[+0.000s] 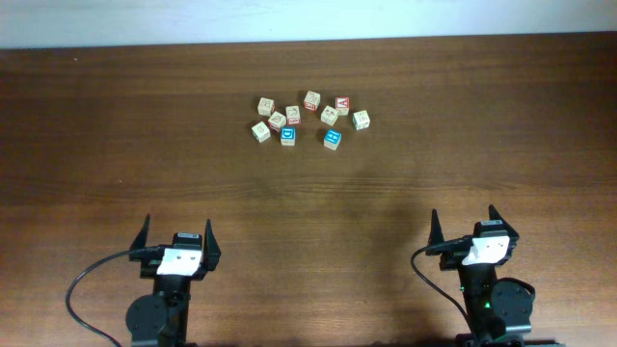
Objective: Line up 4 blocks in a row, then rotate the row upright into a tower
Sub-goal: 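Raise both arms from rest toward the block cluster, then grasp a wooden block from the cluster with the right gripper and pull it forward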
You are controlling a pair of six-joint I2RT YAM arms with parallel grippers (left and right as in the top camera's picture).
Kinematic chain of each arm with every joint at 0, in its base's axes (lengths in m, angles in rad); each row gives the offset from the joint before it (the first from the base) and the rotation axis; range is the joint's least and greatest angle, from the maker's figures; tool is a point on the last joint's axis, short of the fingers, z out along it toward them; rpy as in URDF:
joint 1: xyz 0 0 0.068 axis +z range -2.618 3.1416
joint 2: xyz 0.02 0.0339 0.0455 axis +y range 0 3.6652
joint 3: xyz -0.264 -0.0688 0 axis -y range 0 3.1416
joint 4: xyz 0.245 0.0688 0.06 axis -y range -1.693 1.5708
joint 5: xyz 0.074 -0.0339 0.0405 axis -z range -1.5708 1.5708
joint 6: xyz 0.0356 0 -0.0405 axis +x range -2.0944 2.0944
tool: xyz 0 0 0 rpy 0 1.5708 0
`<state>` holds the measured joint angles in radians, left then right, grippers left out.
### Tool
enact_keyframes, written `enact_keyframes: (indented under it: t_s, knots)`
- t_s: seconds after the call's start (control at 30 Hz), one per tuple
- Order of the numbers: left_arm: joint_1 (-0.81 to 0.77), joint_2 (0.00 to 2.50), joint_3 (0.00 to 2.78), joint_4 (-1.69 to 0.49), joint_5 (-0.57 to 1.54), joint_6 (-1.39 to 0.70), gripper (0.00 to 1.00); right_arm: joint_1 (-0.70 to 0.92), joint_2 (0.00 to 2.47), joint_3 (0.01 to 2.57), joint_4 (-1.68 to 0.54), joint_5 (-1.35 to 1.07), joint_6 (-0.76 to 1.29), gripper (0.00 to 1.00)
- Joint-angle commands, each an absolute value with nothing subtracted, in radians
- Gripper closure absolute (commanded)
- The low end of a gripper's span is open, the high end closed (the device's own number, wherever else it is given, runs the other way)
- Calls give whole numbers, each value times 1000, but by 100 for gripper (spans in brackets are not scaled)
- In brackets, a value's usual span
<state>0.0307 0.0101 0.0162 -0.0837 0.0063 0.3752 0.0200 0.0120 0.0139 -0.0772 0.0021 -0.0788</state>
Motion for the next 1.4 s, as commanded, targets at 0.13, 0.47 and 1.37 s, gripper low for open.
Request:
enact_keyframes:
  t_s: [0.13,0.47,1.37]
  knots:
    - [27,6,9,-84,-4,387,1,14,6,6,-80,11,-74,1]
    - [27,6,9,-83,-4,387,1,14,6,6,-80,11,-74,1]
    - [26,1530,1251,-713,554,206,1,14,1118,1040,-659,-460,-60,1]
